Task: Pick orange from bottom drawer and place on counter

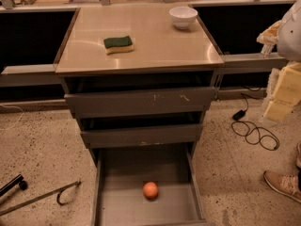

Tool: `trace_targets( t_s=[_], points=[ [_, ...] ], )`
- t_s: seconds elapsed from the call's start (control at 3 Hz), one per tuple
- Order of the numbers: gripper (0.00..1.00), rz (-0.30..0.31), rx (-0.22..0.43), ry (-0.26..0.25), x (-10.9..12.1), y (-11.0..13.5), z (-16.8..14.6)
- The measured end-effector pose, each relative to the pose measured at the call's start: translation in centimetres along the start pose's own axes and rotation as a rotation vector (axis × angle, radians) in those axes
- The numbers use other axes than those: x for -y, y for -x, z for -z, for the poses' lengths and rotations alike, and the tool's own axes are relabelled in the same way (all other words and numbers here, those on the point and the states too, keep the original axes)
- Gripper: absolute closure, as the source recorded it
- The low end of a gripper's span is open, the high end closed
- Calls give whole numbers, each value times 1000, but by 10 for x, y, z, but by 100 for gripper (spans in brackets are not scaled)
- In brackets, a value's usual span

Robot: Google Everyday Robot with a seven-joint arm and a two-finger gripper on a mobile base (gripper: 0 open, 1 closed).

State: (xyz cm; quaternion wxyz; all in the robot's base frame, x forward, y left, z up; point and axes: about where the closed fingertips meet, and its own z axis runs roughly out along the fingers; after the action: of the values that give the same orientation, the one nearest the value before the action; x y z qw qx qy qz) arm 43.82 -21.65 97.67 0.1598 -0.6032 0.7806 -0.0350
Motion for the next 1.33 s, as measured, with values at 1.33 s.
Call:
trace_targets(
  t_s=[1.33],
  points=[
    [0,-62,113,93,-43,4,-216]
  ],
)
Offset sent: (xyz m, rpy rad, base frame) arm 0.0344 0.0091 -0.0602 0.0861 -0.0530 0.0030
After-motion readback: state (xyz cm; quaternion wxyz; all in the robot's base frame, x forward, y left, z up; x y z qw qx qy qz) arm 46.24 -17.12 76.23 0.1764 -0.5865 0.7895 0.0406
